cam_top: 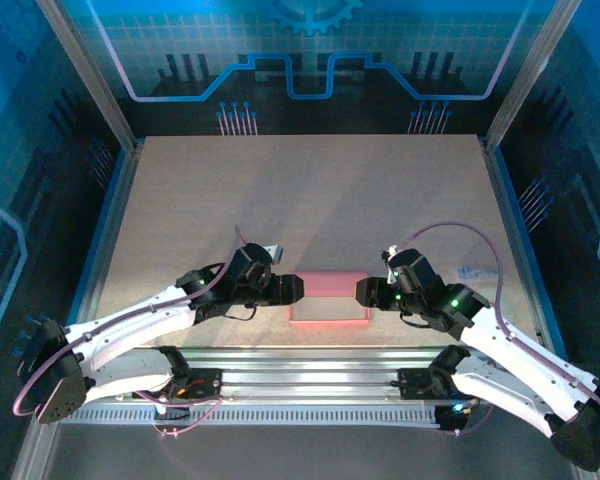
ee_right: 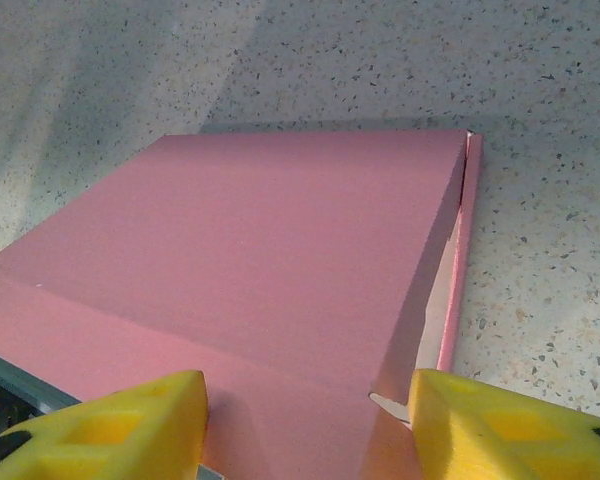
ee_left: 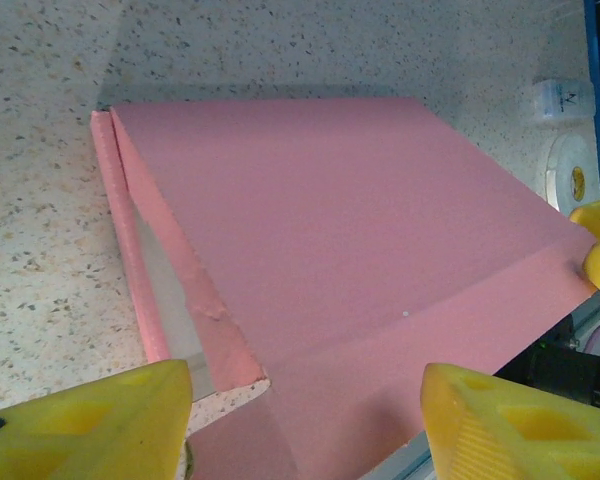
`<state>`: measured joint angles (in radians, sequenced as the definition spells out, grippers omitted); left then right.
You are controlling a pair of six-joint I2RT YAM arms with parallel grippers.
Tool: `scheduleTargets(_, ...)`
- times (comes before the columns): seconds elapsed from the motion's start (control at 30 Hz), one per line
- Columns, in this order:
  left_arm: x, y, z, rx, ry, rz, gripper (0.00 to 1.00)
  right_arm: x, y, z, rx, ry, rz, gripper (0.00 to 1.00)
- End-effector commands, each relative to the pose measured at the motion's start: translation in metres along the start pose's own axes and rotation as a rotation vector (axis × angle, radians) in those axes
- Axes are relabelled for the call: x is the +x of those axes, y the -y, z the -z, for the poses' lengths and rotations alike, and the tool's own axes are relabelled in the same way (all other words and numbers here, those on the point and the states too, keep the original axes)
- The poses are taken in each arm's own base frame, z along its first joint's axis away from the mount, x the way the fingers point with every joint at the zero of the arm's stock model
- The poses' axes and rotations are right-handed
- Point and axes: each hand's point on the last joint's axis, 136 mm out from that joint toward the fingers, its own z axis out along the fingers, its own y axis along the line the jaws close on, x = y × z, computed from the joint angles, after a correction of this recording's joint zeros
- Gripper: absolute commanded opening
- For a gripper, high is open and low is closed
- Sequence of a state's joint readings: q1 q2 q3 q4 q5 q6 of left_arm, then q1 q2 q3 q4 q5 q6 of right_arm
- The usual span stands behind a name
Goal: Fold the paper box
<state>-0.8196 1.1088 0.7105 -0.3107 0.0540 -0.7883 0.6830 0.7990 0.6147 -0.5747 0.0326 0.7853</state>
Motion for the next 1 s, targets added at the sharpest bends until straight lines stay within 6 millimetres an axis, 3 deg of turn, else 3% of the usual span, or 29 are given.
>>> scheduleTargets(0.0, 0.000, 0.004, -0.005, 0.030, -0.017, 0.030, 0.63, 0.000, 0.002, -0.002, -0.001, -0.007, -0.027, 0.58)
scheduleTargets(0.6, 0.010, 0.011, -0.015, 0.086, -0.074, 0.092, 0.63, 0.003, -0.001, -0.007, -0.031, -0.028, -0.046, 0.51)
scheduleTargets(0.97, 0.017, 0.003, -0.022, 0.091, -0.079, 0.119, 0.56, 0.009, 0.005, -0.013, -0.022, -0.039, -0.055, 0.42)
